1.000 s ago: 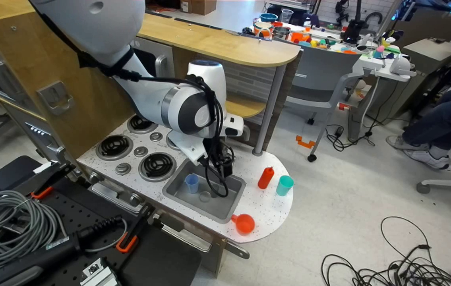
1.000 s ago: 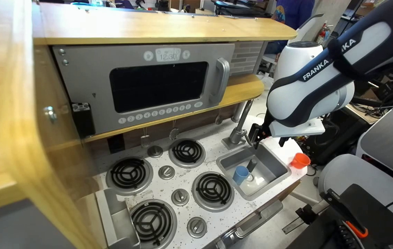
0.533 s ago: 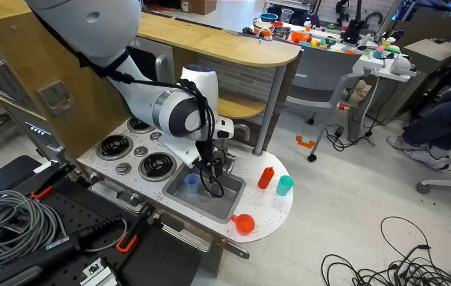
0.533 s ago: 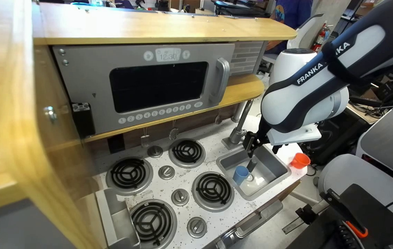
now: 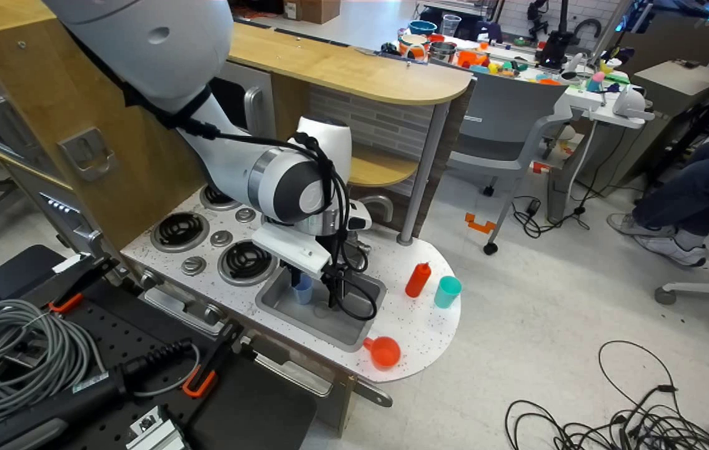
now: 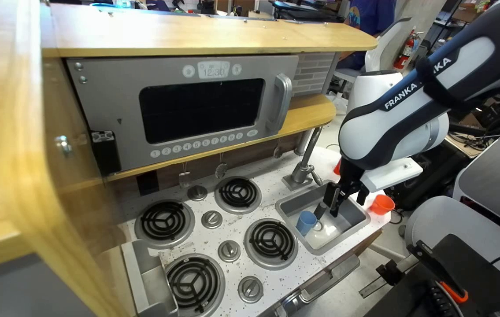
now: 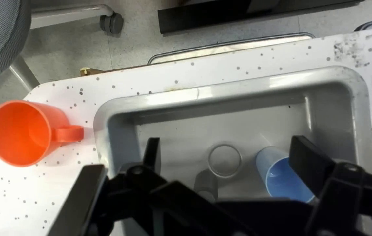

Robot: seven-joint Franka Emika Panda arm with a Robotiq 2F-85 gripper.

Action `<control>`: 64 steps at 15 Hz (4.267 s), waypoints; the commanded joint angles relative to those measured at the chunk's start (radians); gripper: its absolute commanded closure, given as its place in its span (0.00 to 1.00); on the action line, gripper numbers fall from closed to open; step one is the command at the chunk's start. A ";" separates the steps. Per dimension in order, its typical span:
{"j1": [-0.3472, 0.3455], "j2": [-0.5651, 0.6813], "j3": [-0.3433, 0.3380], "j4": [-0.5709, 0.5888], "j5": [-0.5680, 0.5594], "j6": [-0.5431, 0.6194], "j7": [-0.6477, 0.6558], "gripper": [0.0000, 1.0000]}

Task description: Take the blue cup out of the sink and put it on the right side of the counter

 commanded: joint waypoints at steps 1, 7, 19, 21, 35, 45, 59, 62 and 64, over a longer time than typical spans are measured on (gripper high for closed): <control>-0.002 0.048 0.010 0.056 -0.031 -0.027 -0.055 0.00; 0.024 0.124 0.007 0.122 -0.067 0.025 -0.072 0.00; 0.028 0.256 0.017 0.281 -0.100 0.021 -0.131 0.00; 0.031 0.278 0.019 0.308 -0.103 0.017 -0.145 0.00; 0.070 0.266 0.024 0.303 -0.114 0.026 -0.195 0.00; 0.077 0.240 0.040 0.258 -0.105 0.047 -0.191 0.58; 0.094 0.264 0.031 0.322 -0.041 0.069 0.041 0.99; 0.088 0.257 0.039 0.313 -0.014 0.107 0.096 0.99; 0.088 0.243 0.043 0.297 0.012 0.143 0.128 0.99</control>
